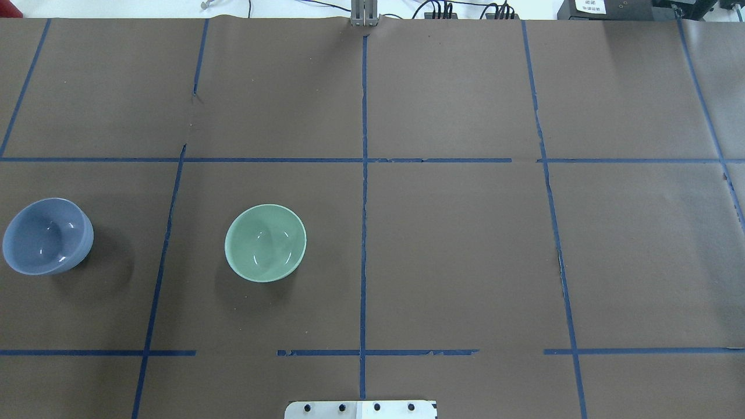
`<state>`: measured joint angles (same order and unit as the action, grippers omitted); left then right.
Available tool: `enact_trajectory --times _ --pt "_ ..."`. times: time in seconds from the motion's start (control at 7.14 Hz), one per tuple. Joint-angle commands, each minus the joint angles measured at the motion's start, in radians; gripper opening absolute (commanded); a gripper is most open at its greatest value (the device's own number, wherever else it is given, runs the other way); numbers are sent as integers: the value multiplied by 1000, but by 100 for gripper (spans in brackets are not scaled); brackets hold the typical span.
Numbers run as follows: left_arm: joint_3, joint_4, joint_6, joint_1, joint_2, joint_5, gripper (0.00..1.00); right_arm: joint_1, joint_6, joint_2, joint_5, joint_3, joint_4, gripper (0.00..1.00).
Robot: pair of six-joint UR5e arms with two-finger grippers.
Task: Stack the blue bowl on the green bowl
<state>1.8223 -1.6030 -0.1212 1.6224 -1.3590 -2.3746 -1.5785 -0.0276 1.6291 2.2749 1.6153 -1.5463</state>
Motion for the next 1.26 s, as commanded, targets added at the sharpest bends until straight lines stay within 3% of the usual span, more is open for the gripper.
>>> enact_trajectory --times 0.0,0.28,0.56,0.7,0.84,1.12 --pt "8 -24 0 -9 -8 -2 100 0 0 0 0 0 0 100" --pt "2 -118 -2 -18 -11 -3 100 0 0 0 2 0 -2 100" --pt "-9 -233 117 -158 -9 -82 100 0 0 0 0 0 0 100" --pt "-21 -336 276 -271 -9 -52 100 0 0 0 0 0 -1 100" --pt "-47 -489 449 -348 -5 51 100 0 0 0 0 0 0 100" --pt "-116 -683 711 -500 -3 166 100 0 0 0 0 0 0 100"
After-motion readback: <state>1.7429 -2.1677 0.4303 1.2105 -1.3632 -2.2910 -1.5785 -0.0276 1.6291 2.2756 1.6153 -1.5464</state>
